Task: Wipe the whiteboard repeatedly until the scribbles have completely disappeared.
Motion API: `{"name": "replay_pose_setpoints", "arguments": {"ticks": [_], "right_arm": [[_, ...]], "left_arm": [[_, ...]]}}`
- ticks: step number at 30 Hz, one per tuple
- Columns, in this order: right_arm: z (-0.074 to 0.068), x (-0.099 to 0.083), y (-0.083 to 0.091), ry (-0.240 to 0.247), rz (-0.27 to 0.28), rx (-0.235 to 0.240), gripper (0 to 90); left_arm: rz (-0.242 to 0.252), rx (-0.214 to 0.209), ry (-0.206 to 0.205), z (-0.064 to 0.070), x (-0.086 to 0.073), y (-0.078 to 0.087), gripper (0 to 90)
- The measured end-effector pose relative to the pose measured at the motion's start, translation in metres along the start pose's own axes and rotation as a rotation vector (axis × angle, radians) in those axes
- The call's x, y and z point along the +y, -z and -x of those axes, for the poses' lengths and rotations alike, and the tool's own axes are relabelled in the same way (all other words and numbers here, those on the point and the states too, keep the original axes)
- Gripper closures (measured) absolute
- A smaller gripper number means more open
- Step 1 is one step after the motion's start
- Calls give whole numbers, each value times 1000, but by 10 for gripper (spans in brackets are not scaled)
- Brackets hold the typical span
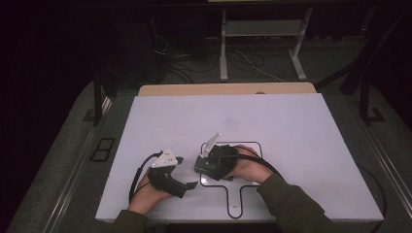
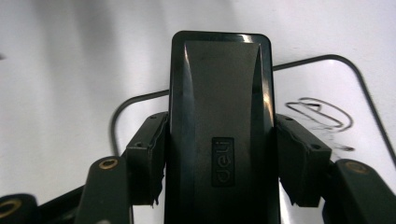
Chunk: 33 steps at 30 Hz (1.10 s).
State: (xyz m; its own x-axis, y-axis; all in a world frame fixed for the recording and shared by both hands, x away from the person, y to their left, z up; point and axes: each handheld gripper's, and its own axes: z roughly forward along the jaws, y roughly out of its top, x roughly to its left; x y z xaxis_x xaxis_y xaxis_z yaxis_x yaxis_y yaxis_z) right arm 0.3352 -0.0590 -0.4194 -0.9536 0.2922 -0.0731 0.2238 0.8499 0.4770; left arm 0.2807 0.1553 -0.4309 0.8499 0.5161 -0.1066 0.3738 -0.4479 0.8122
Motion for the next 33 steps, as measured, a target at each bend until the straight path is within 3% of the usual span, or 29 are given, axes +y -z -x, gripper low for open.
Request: {"name": "replay_pose_setpoints", "arguments": {"ticks": [4, 9, 10, 15, 33], "right_arm": [[-1, 1, 0, 1, -7, -12, 388], [-11, 0, 2, 16, -8, 35, 388], [-12, -1, 2, 36, -8, 33, 388], [-11, -1, 2, 29, -5, 36, 388], [24, -1, -4, -70, 22, -24, 387]], "left_arm": [[0, 0, 0, -1, 0, 0, 0], [-2, -1, 0, -1, 0, 0, 0], [-1, -1, 1, 0, 0, 0, 0], [-2, 0, -1, 0, 0, 0, 0], [0, -5, 5, 0, 0, 0, 0]]}}
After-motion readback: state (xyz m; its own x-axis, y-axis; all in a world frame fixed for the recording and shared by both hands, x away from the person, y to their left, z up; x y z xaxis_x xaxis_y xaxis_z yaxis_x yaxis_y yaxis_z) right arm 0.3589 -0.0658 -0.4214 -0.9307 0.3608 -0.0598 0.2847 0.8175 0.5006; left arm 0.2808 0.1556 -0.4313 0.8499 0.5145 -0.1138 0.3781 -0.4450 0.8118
